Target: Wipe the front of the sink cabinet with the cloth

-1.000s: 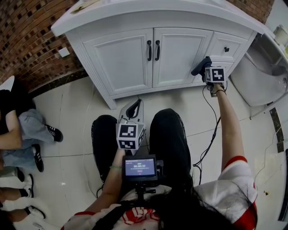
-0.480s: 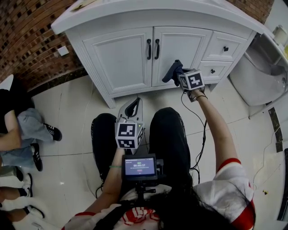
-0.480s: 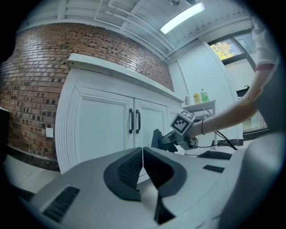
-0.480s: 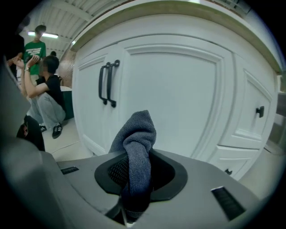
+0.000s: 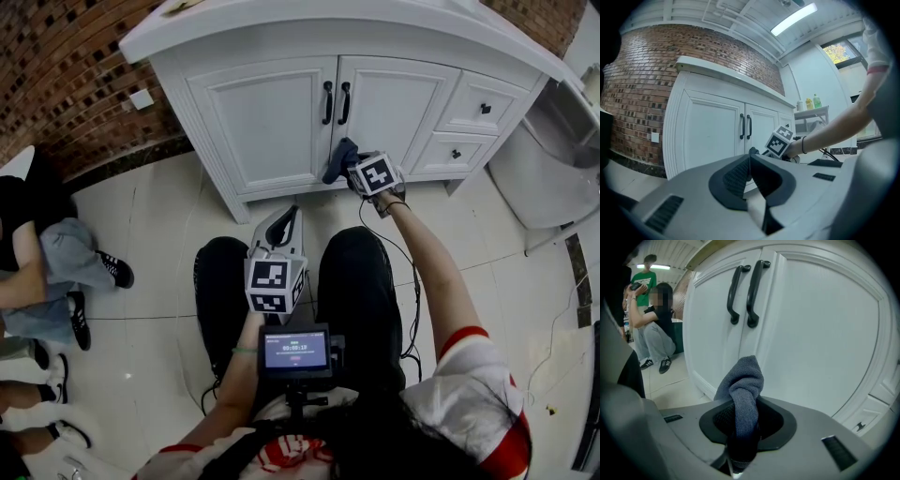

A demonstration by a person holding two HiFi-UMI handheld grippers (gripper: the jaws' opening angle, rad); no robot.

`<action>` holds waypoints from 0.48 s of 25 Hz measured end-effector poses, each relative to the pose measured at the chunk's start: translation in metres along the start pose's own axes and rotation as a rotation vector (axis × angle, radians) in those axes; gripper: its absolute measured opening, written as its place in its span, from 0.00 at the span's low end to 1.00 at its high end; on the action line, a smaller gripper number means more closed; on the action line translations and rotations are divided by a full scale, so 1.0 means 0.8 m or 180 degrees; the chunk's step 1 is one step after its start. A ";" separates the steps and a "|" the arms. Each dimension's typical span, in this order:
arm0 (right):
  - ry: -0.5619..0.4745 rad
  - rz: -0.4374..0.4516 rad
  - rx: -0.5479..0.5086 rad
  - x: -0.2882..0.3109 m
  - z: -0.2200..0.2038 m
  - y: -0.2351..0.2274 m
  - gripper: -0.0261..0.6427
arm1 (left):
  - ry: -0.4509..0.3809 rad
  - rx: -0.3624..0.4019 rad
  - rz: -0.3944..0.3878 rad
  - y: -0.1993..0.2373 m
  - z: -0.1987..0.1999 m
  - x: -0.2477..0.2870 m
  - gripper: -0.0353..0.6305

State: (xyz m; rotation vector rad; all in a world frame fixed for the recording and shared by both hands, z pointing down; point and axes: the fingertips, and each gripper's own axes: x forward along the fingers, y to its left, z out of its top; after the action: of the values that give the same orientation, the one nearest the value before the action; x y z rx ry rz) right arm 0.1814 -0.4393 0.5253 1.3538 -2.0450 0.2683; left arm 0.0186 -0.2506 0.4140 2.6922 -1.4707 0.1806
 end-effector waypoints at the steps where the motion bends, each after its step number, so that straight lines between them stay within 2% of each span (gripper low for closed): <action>1: 0.0020 -0.0025 0.0033 0.001 -0.004 -0.007 0.20 | -0.0004 -0.0005 0.0009 0.002 0.000 0.000 0.10; 12: 0.0207 -0.0643 0.0467 -0.037 -0.074 -0.154 0.20 | 0.0082 0.0050 0.0003 0.005 -0.015 0.010 0.10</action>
State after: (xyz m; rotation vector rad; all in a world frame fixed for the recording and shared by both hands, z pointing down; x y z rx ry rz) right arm 0.3211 -0.4419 0.5291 1.6068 -1.8484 0.3733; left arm 0.0189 -0.2578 0.4268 2.6910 -1.4696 0.2266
